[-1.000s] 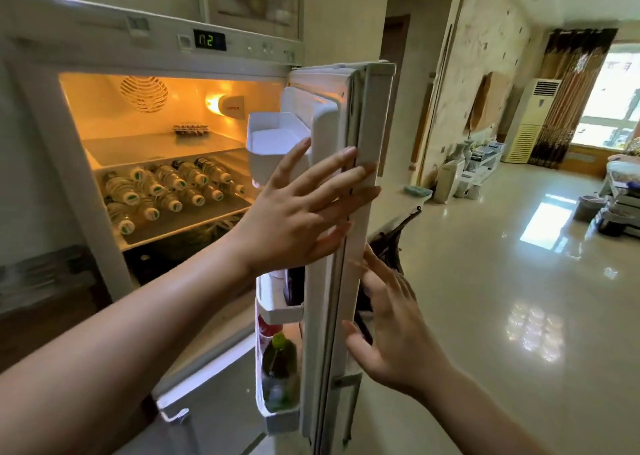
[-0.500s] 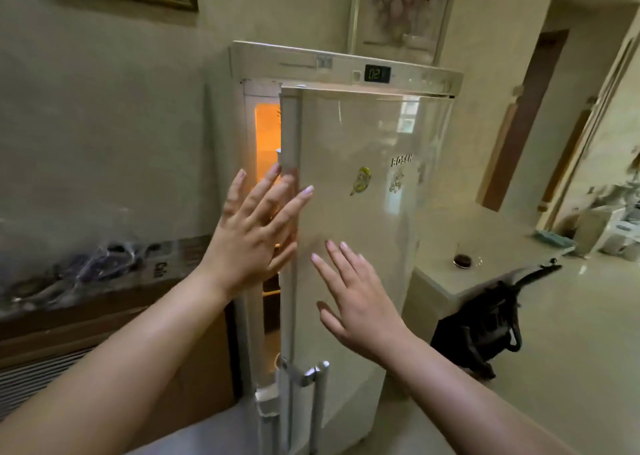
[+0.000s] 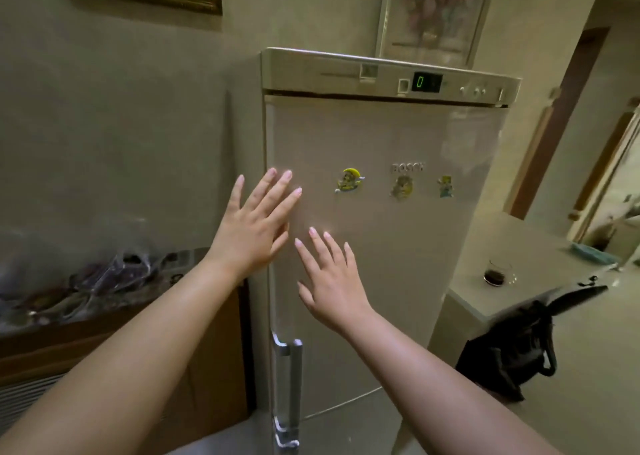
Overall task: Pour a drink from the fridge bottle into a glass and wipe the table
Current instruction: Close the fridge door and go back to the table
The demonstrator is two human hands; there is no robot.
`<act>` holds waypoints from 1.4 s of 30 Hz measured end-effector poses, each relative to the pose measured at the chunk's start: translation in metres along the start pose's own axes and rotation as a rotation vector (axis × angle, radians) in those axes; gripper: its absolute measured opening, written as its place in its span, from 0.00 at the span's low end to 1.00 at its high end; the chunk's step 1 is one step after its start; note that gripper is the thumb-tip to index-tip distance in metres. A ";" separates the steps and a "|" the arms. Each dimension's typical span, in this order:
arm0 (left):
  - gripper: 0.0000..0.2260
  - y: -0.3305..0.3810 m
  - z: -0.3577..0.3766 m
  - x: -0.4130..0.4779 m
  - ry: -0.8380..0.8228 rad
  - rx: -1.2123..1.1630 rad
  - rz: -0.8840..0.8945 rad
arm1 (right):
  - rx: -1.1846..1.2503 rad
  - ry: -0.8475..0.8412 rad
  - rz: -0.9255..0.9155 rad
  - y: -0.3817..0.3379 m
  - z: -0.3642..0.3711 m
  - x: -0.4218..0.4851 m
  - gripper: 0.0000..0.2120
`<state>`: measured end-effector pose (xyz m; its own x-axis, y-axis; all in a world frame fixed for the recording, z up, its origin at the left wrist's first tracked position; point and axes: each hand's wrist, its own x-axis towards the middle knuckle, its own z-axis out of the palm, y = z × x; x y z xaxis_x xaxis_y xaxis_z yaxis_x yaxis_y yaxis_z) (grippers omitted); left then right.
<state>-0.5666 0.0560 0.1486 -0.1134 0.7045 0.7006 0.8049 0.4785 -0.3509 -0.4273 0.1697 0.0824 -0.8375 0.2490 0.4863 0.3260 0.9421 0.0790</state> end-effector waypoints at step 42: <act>0.17 0.618 0.269 0.245 -0.362 -0.970 -0.175 | 0.170 -0.285 0.645 0.665 0.053 -0.257 0.26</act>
<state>-0.2538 0.6653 -0.0638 -0.3115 0.8574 0.4096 0.8640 0.0761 0.4977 -0.0183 0.7442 -0.0356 -0.5906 0.7942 0.1432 0.7404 0.6039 -0.2951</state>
